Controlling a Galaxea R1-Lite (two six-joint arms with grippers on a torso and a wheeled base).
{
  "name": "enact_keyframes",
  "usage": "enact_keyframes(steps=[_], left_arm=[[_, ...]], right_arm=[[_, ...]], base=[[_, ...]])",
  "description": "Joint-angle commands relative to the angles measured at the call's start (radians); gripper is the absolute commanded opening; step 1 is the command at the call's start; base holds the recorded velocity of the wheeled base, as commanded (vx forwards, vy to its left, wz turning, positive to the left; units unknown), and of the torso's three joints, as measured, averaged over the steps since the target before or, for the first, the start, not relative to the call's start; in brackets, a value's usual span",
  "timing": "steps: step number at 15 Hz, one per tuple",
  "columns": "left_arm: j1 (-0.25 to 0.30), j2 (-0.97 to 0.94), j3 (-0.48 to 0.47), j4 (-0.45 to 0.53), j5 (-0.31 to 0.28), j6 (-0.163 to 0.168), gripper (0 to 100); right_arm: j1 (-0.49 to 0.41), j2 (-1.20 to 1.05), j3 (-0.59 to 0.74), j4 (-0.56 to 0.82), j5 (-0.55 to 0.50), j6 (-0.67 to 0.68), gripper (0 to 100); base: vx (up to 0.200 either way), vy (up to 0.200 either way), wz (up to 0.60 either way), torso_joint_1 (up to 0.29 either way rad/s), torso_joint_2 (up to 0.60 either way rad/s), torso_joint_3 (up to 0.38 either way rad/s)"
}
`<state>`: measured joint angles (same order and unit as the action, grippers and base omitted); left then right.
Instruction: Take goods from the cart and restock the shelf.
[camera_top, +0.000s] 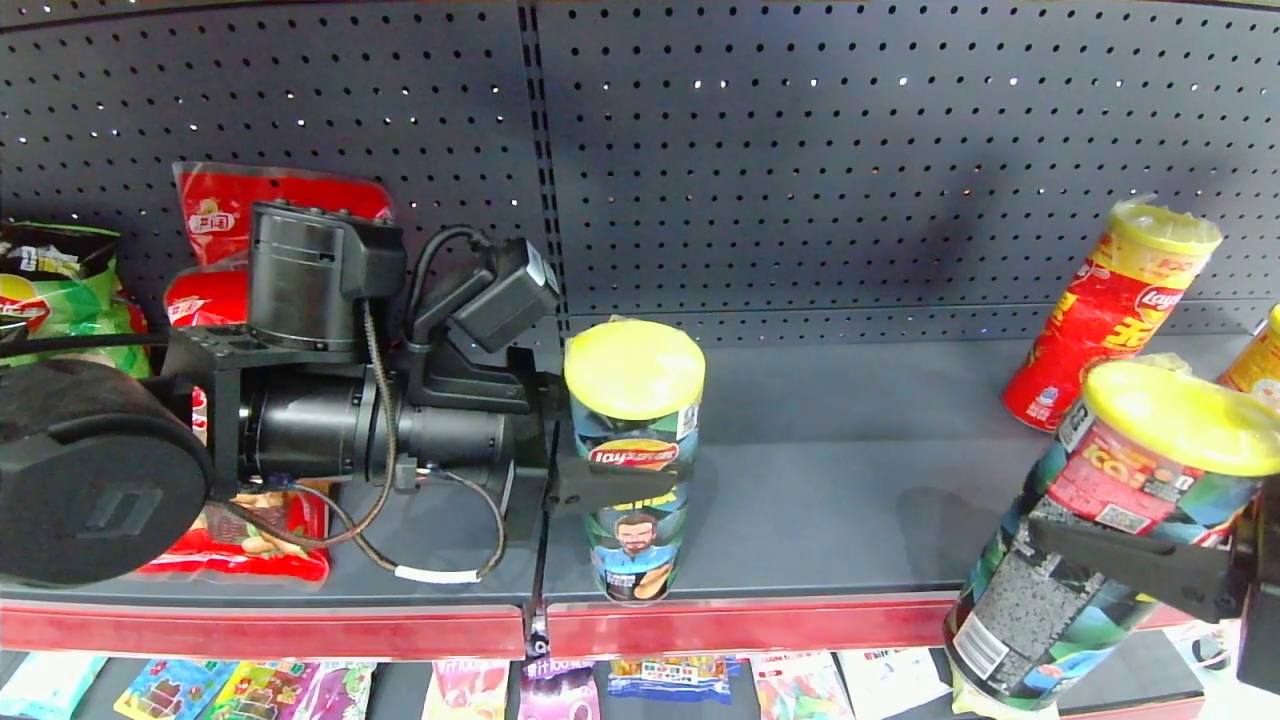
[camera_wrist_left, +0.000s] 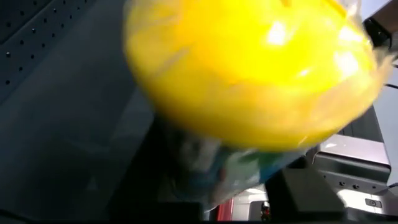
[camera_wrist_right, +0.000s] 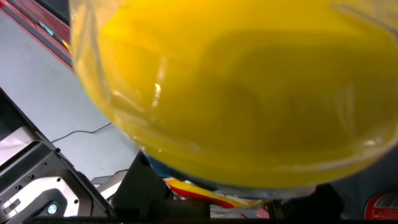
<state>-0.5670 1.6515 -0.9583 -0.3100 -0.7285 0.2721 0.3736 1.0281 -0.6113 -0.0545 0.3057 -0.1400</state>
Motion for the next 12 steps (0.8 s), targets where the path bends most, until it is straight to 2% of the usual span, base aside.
enact_keyframes(steps=[1, 5, 6, 12], left_arm=[[0.001, 0.001, 0.003, 0.0, 0.004, 0.001, 100], [0.006, -0.03, 0.056, 0.0, 0.021, -0.001, 100], [0.009, -0.053, 0.09, 0.0, 0.021, -0.001, 100], [0.076, -0.139, 0.194, 0.0, 0.04, -0.001, 100]], right_arm=[[0.005, 0.05, -0.042, -0.001, 0.001, -0.004, 0], [0.044, 0.158, -0.159, -0.002, 0.001, -0.01, 0], [0.059, 0.218, -0.222, -0.002, 0.001, -0.01, 0], [0.125, 0.495, -0.423, -0.151, -0.002, -0.007, 0]], base=[[0.0, 0.0, 0.0, 0.0, 0.0, 0.0], [0.0, 0.0, 0.0, 0.0, 0.0, 0.0], [0.0, 0.0, 0.0, 0.0, 0.0, 0.0], [0.0, 0.0, 0.0, 0.0, 0.0, 0.0]])
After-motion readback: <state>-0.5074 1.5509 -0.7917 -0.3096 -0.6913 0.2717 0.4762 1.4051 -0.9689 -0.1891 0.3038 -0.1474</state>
